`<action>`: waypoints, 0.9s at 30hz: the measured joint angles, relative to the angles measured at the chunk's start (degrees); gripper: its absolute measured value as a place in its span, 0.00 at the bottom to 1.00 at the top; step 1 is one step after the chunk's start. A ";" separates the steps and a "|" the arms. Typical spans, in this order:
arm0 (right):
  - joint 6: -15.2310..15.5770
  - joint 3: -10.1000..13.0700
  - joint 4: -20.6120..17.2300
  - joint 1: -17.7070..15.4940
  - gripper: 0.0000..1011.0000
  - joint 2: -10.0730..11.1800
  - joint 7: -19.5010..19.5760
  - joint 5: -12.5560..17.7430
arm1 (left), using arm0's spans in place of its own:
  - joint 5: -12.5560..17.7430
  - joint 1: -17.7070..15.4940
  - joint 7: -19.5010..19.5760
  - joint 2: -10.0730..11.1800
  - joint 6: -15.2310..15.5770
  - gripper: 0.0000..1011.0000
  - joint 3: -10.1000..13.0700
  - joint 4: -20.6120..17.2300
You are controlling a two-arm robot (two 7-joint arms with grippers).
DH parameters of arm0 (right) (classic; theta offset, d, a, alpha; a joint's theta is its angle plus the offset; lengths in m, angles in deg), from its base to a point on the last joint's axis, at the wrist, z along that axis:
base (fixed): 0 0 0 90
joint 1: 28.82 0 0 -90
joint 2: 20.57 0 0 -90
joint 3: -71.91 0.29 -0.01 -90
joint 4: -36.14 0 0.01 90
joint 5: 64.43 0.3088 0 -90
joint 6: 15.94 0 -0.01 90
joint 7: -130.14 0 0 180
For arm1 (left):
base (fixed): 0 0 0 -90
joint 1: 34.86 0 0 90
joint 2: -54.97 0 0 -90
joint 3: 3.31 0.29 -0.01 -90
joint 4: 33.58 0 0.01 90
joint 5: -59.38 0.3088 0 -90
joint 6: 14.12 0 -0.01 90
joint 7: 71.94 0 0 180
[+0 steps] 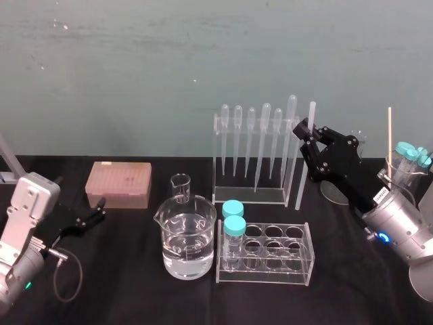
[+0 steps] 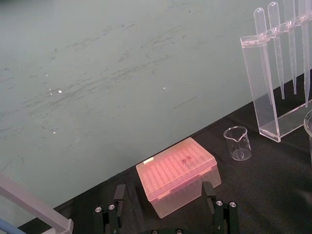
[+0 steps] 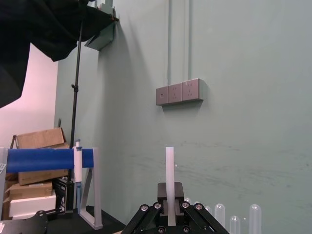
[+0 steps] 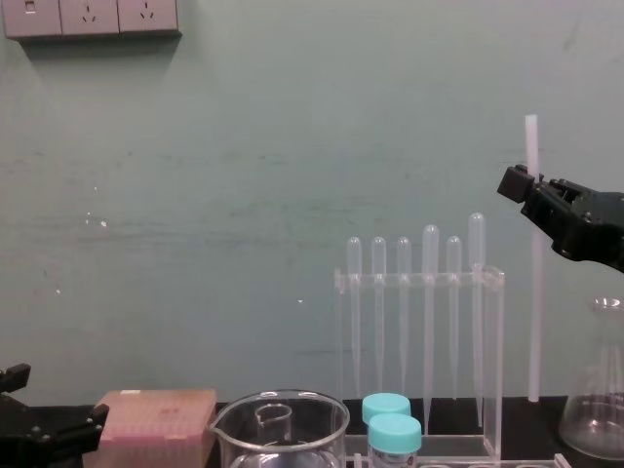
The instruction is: Pick up the stirring rod with one hand, then place it down.
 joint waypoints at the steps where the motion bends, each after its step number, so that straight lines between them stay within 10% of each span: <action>1: 0.00 0.00 0.00 0.00 0.07 0.00 0.00 0.00 | 0.00 0.00 0.00 0.00 0.00 0.99 0.00 0.00; 27: -0.01 0.01 0.00 0.00 0.07 0.00 -0.01 0.00 | 0.00 0.00 0.00 0.00 0.00 0.99 0.00 0.00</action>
